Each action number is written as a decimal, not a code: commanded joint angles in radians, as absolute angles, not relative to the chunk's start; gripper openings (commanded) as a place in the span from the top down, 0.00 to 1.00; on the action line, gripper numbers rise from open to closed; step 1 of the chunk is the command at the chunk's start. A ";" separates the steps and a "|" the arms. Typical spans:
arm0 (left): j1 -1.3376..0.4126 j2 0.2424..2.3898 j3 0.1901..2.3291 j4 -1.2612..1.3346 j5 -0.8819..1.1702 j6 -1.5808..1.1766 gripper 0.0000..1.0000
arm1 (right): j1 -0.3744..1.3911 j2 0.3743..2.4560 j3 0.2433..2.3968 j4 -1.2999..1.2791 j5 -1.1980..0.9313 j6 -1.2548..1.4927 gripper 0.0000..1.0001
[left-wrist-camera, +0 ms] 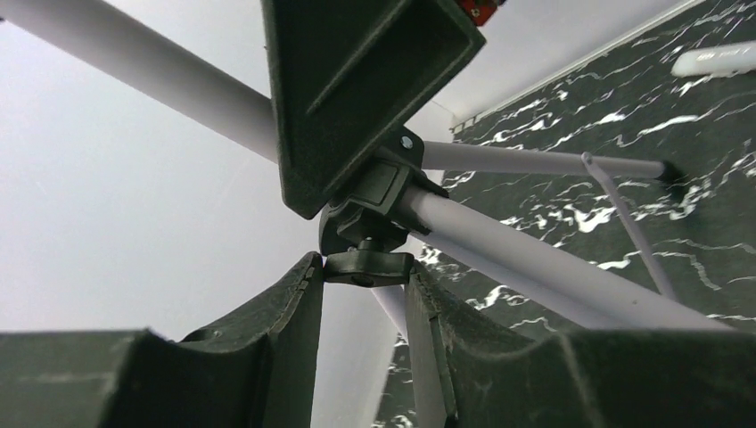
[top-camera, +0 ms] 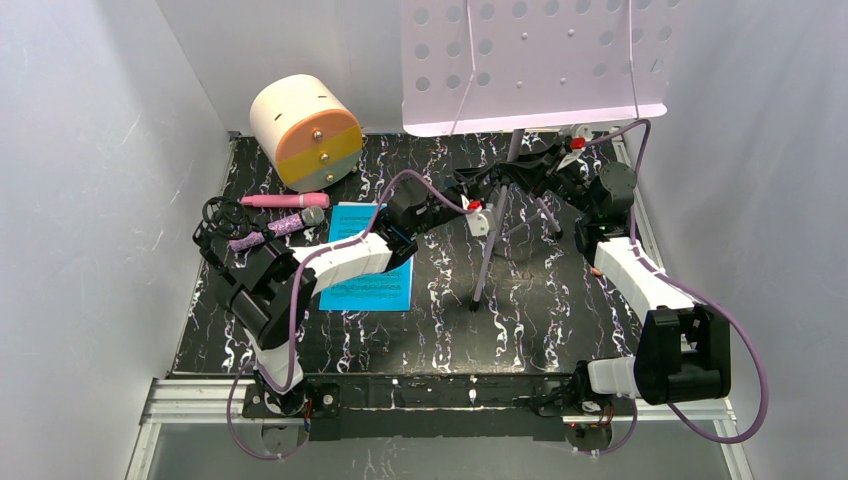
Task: Pack up the instrument practice props
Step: Unscrew the knob on the music stand.
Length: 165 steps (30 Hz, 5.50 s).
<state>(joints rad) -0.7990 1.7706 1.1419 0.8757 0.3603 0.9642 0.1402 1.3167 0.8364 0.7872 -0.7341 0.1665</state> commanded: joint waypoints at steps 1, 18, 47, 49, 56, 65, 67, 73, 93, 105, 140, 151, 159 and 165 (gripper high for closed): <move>-0.798 1.700 1.140 0.766 0.421 0.653 1.00 | 0.144 1.339 0.850 0.682 -0.711 0.147 0.99; -0.724 1.636 1.157 0.741 0.301 -0.661 1.00 | 0.144 1.343 0.859 0.667 -0.717 0.151 0.99; -0.712 1.471 1.030 0.775 0.337 -0.165 0.43 | 0.144 1.384 0.905 0.608 -0.762 0.161 0.99; -0.713 1.482 1.018 0.821 0.404 -0.070 0.42 | 0.145 1.384 0.906 0.601 -0.762 0.156 0.99; -0.712 1.539 0.986 0.938 0.548 0.213 0.39 | 0.144 1.378 0.901 0.600 -0.776 0.143 0.99; -0.709 1.664 1.094 0.943 0.591 0.352 0.47 | 0.149 1.358 0.896 0.591 -0.775 0.118 0.99; -0.710 1.699 1.115 0.957 0.591 0.363 0.48 | 0.152 1.355 0.896 0.591 -0.775 0.114 0.99; -0.704 1.742 1.146 1.002 0.543 0.381 0.53 | 0.155 1.351 0.897 0.581 -0.768 0.102 0.99; -0.694 1.783 1.213 1.009 0.572 0.304 0.79 | 0.158 1.360 0.902 0.577 -0.777 0.107 0.99; -0.693 1.800 1.210 1.007 0.475 0.186 0.95 | 0.156 1.364 0.906 0.573 -0.777 0.107 0.99; -0.660 1.558 1.159 0.391 0.040 -1.507 0.93 | 0.162 1.371 0.919 0.556 -0.754 0.137 0.99; -0.662 1.456 1.123 0.592 0.101 -0.537 0.44 | 0.163 1.380 0.919 0.564 -0.756 0.140 0.99; -0.662 1.450 1.008 0.755 0.376 0.026 0.34 | 0.163 1.380 0.919 0.566 -0.763 0.140 0.99; -0.664 1.496 0.975 0.818 0.537 0.412 0.31 | 0.163 1.381 0.919 0.568 -0.769 0.139 0.99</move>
<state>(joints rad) -0.6594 1.4830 0.9909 0.7353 0.3931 0.0513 0.1852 1.3483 0.9142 0.6754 -0.7998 0.1310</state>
